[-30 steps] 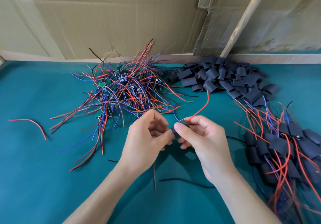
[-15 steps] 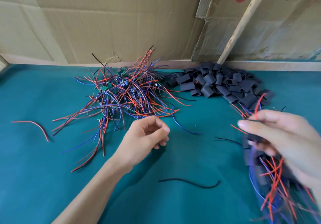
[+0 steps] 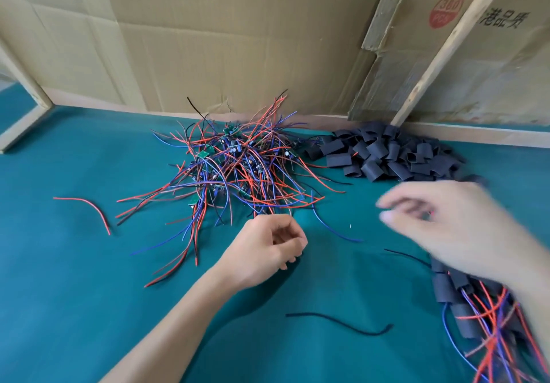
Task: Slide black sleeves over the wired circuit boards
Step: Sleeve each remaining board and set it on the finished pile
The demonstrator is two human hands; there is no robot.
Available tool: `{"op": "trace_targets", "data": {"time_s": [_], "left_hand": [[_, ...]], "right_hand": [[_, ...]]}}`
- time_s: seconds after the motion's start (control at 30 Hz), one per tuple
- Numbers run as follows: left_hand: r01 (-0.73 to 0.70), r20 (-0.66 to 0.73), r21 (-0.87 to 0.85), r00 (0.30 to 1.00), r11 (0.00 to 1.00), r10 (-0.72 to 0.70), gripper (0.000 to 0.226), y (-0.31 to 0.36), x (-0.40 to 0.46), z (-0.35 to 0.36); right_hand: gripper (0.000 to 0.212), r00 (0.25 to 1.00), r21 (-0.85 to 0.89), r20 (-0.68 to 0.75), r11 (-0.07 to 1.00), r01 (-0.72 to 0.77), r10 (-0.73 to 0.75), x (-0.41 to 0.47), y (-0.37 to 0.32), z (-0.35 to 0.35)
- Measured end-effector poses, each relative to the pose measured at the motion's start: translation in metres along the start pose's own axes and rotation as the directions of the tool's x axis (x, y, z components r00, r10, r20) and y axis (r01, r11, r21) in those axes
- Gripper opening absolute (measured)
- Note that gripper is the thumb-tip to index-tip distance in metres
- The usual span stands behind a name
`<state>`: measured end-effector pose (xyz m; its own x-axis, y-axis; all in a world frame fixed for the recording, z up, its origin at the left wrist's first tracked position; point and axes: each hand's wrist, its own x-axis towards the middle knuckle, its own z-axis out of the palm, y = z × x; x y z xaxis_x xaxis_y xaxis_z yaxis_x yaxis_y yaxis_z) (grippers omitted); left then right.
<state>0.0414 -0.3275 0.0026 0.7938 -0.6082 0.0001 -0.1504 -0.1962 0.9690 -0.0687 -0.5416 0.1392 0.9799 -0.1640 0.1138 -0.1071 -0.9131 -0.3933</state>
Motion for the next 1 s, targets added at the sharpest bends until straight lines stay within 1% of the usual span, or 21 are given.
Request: {"op": "trace_targets", "data": {"time_s": [0.03,0.1,0.17,0.23,0.27,0.33,0.4,0.43,0.5,0.6,0.67,0.73,0.77,0.9,1.0], "left_hand": [[0.001,0.004,0.005,1.0,1.0,-0.001,0.015,0.0,0.0,0.0],[0.004,-0.003,0.011,1.0,1.0,-0.004,0.015,0.001,-0.001,0.0],[0.016,-0.015,-0.006,1.0,1.0,-0.016,0.016,0.003,-0.002,0.0],[0.041,-0.002,-0.055,0.999,0.998,-0.041,0.011,0.006,-0.003,-0.002],[0.059,0.011,-0.078,0.998,0.995,-0.059,0.013,0.008,-0.004,-0.004],[0.08,0.031,-0.097,0.996,0.992,-0.078,0.025,0.01,-0.004,-0.008],[0.087,0.048,-0.07,0.995,0.994,-0.084,0.04,0.009,-0.004,-0.01],[0.091,0.054,-0.05,0.995,0.995,-0.088,0.043,0.008,-0.004,-0.01],[0.094,0.06,-0.016,0.994,0.995,-0.093,0.04,0.007,-0.004,-0.008],[0.079,0.07,0.007,0.994,0.997,-0.08,0.031,0.007,-0.003,-0.007],[0.066,0.068,0.018,0.995,0.998,-0.067,0.026,0.006,-0.003,-0.006],[0.042,0.063,0.026,0.997,0.999,-0.043,0.014,0.004,-0.002,-0.005],[0.031,0.061,0.023,0.998,0.999,-0.033,0.01,0.003,-0.001,-0.004],[0.026,0.051,-0.008,0.998,1.0,-0.026,0.009,0.002,0.002,-0.006],[0.057,0.058,-0.048,0.997,0.997,-0.055,0.013,0.003,0.002,-0.005]], "right_hand": [[0.01,0.993,0.02,0.093,0.997,0.073,-0.075,0.016,-0.015,0.013],[0.01,0.95,0.047,0.167,0.965,0.259,-0.263,0.049,-0.05,0.053],[0.018,0.932,0.046,0.193,0.951,0.305,-0.308,0.076,-0.08,0.087],[0.029,0.92,-0.036,0.207,0.937,0.347,-0.333,0.097,-0.105,0.115],[0.031,0.927,-0.08,0.2,0.938,0.338,-0.317,0.105,-0.112,0.126],[0.027,0.933,-0.149,0.223,0.936,0.319,-0.283,0.117,-0.121,0.137],[0.024,0.934,-0.177,0.245,0.935,0.307,-0.26,0.123,-0.123,0.141],[0.024,0.931,-0.187,0.258,0.932,0.312,-0.26,0.125,-0.123,0.142],[0.022,0.931,-0.207,0.24,0.923,0.326,-0.275,0.125,-0.122,0.143],[0.025,0.951,-0.221,0.151,0.929,0.298,-0.269,0.127,-0.117,0.145],[0.024,0.956,-0.237,0.176,0.932,0.274,-0.237,0.128,-0.114,0.145],[0.019,0.951,-0.229,0.223,0.937,0.265,-0.214,0.127,-0.112,0.143],[0.017,0.951,-0.216,0.224,0.94,0.263,-0.214,0.127,-0.112,0.142],[0.013,0.965,-0.203,0.129,0.946,0.252,-0.229,0.126,-0.105,0.131],[0.017,0.958,-0.177,0.13,0.945,0.277,-0.257,0.124,-0.096,0.125]]}}
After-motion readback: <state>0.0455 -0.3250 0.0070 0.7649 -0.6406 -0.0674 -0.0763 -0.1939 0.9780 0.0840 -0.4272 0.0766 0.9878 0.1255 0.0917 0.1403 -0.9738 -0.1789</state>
